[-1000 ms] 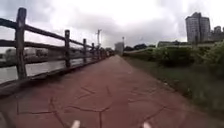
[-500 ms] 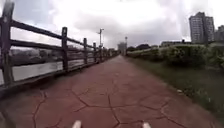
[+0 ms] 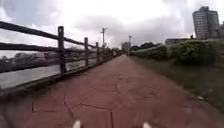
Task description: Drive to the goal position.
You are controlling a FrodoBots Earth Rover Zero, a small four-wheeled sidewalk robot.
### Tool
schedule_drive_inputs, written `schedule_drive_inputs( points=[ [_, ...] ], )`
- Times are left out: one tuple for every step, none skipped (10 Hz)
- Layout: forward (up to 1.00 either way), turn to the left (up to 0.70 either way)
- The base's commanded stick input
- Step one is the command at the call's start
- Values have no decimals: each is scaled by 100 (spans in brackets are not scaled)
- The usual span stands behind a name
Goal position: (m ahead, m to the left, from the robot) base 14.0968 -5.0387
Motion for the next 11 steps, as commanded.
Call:
schedule_drive_inputs(
  points=[
    [85,10],
    [85,10],
    [85,10],
    [85,10],
    [85,-24],
    [85,-24],
    [85,-24],
    [85,-13],
    [85,10],
    [85,0],
    [85,-17]
  ],
)
